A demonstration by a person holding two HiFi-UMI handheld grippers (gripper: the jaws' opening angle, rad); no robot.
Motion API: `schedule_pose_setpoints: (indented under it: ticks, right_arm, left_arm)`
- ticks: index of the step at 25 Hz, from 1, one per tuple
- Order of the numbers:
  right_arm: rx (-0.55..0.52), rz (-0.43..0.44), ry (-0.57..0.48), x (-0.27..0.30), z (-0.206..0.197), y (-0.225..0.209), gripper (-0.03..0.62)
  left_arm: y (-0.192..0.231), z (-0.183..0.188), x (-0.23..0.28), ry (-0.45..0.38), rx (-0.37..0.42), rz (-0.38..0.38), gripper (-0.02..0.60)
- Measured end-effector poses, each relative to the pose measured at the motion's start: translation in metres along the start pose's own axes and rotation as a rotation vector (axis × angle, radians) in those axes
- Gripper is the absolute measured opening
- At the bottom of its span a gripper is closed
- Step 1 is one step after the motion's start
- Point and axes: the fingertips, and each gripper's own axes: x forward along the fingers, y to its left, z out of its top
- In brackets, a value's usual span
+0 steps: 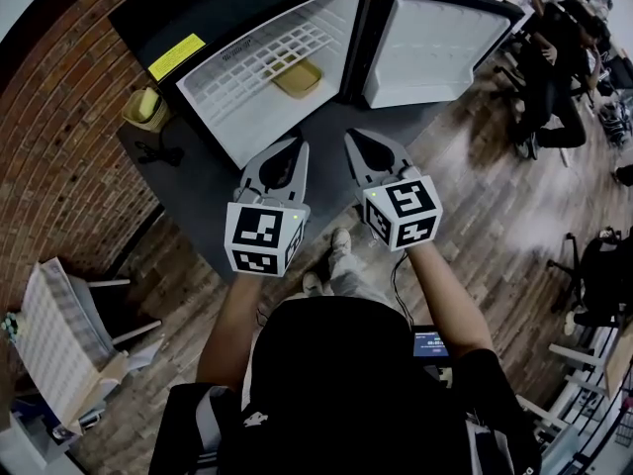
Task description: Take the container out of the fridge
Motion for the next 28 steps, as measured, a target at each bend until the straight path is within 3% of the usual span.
schedule_pose_setpoints:
  ticks: [17,28]
  right_arm:
    - [-0.052,0.143,0.075,0.09,-0.008,-0.044,0.04]
    - [-0.213,0.274,0.195,0.153,-0.031,-0.064,0.04]
  left_arm:
    - [0.045,-0.014,0.071,0.041,-0.039,0.111,0.014]
    - [0.076,-0.024,0.111,0.067,-0.063,0.185,0.014]
